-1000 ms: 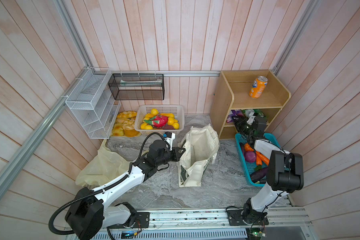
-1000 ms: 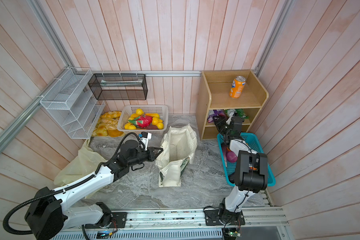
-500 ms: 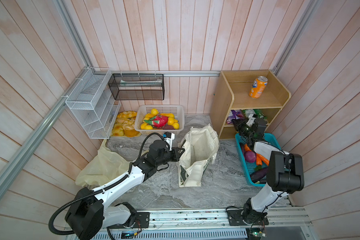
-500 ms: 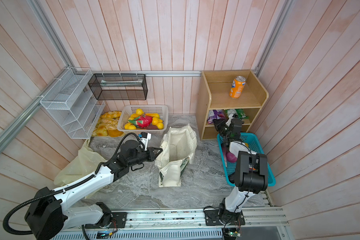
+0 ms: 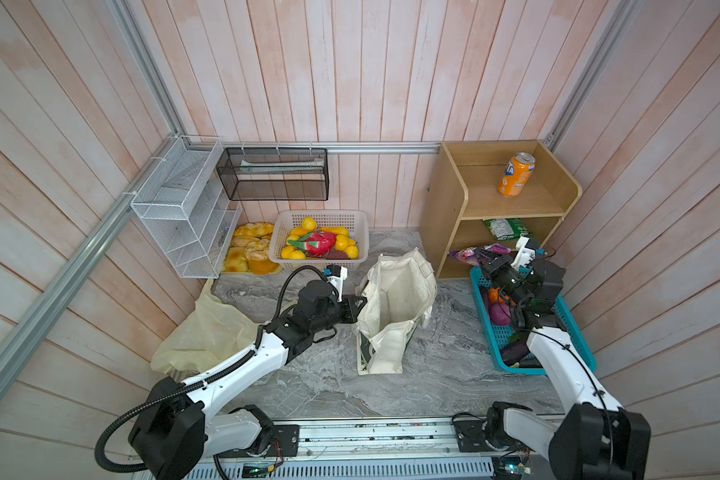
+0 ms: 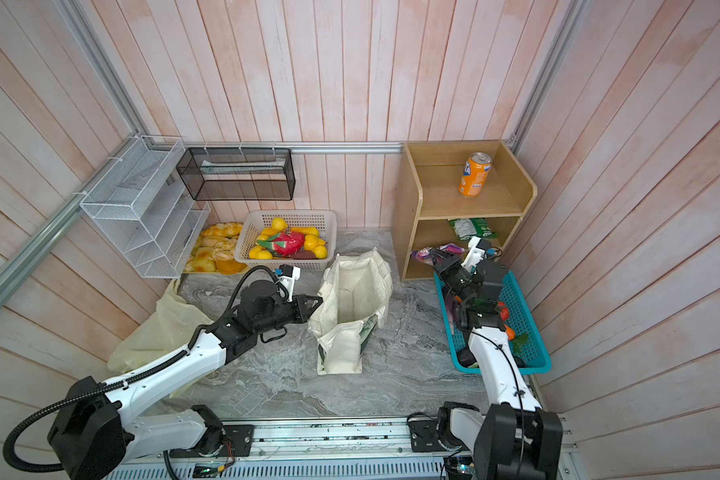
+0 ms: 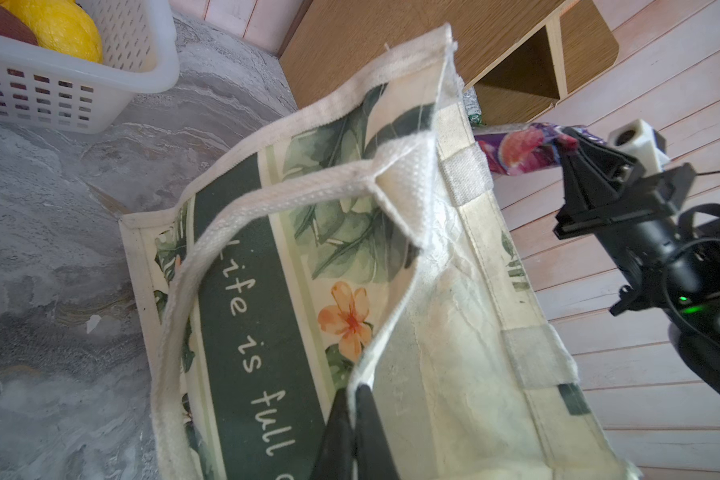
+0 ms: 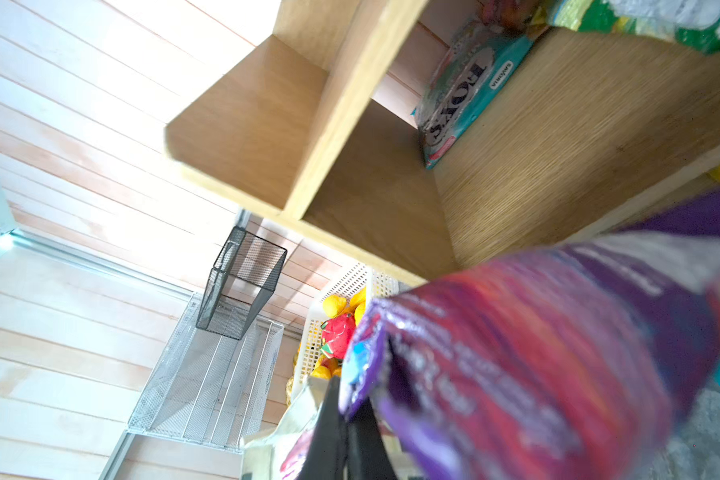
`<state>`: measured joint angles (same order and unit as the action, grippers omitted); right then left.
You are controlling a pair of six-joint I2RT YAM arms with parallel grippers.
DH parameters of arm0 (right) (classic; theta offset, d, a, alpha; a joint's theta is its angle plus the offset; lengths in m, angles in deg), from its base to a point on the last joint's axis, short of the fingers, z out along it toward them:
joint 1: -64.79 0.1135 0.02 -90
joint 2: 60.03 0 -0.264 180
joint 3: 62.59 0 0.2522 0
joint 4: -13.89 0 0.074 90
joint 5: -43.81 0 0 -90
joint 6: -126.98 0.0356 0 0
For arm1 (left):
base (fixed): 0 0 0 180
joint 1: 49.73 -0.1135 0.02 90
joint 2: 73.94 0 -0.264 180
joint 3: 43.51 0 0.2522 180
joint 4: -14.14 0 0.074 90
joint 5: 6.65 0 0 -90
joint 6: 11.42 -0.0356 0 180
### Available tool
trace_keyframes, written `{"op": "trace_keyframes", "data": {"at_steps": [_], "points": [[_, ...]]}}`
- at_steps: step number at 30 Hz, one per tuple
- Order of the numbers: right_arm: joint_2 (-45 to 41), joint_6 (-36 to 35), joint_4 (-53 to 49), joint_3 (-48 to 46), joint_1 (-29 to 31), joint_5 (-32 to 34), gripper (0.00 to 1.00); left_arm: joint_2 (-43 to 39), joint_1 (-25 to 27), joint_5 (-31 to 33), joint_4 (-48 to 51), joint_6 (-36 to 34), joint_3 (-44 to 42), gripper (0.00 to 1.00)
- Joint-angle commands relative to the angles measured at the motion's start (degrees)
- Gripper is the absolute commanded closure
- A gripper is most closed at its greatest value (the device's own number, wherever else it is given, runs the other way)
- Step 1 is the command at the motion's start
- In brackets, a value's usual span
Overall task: Place the mixed food into the grocery bags and tie them
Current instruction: 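Grasp the purple snack bag with the right gripper and pull it out, then carry the purple snack bag into the tote and release it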
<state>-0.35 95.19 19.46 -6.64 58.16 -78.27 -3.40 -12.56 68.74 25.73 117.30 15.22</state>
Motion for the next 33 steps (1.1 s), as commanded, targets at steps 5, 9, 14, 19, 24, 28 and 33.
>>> {"op": "trace_keyframes", "data": {"at_steps": [5, 9, 14, 19, 24, 28, 33], "points": [[-14.9, -1.3, -11.5, 2.4, 3.6, -2.9, 1.00, 0.5, -0.1, -0.4, 3.4, -1.9, 2.6, 1.00], [-16.5, -2.2, -15.8, 6.8, 11.0, -1.4, 1.00, 0.5, -0.1, -0.9, 3.6, -1.9, 3.3, 1.00], [-11.9, -6.7, -20.0, 13.3, 23.7, 2.5, 1.00, 0.8, -0.2, -1.3, 4.0, -2.4, 4.6, 1.00], [-5.1, -10.9, -23.1, 15.9, 32.7, 4.5, 1.00, 1.0, -0.1, -1.1, 4.5, -3.0, 5.2, 1.00], [1.9, -18.0, -29.3, 14.9, 36.1, 3.3, 1.00, 0.9, -0.1, -0.1, 4.8, -3.4, 5.6, 1.00], [6.4, -22.3, -32.3, 13.4, 36.7, 1.7, 1.00, 0.8, -0.3, 0.3, 4.6, -3.5, 6.1, 1.00], [12.3, -25.3, -34.1, 13.8, 41.0, 1.0, 1.00, 1.4, -0.3, -0.2, 4.3, -3.7, 6.9, 1.00]]}}
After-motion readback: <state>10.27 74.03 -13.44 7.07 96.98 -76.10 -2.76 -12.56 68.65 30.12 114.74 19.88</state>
